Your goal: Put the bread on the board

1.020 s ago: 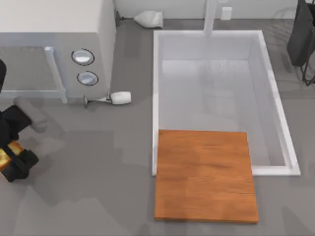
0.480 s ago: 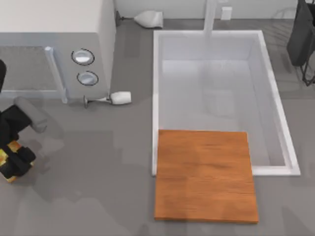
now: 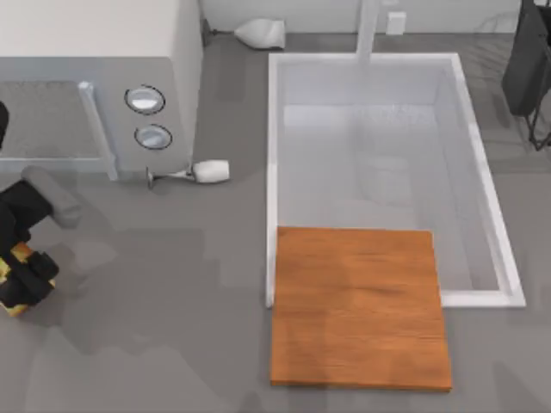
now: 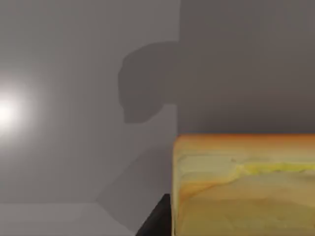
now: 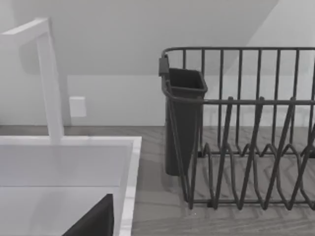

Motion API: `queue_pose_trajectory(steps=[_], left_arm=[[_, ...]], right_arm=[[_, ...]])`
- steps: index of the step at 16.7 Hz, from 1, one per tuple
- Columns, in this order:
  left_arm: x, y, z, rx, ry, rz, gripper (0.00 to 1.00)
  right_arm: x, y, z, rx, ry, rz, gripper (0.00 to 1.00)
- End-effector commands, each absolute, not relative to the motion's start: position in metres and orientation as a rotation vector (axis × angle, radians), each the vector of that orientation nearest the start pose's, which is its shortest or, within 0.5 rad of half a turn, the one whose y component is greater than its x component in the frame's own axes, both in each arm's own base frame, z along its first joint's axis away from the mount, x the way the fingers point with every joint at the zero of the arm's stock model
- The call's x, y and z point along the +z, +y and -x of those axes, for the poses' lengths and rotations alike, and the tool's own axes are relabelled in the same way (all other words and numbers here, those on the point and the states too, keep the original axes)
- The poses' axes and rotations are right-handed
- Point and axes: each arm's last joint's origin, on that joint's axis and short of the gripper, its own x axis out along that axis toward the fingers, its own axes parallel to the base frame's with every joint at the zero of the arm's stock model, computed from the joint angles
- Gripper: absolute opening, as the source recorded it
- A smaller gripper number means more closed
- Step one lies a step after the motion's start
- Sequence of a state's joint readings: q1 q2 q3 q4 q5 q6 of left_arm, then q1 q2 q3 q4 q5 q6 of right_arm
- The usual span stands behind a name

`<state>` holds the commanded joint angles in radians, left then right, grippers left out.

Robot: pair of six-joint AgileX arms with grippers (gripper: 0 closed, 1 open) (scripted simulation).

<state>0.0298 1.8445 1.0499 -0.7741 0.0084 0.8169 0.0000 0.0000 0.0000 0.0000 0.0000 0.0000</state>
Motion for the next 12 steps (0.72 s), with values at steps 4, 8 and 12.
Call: queue_pose_trajectory(steps=[4, 8, 12], left_arm=[[0.154, 0.011, -0.312, -0.632, 1.508, -0.6, 0.0], [0.198, 0.011, -0.311, -0.624, 1.493, -0.603, 0.0], [0.214, 0.01, -0.311, -0.617, 1.472, -0.61, 0.0]], right_arm=[[0.16, -0.001, -0.106, 0.0, 0.0, 0.0, 1.0], [0.16, -0.001, -0.106, 0.0, 0.0, 0.0, 1.0], [0.16, -0.001, -0.106, 0.0, 0.0, 0.0, 1.0]])
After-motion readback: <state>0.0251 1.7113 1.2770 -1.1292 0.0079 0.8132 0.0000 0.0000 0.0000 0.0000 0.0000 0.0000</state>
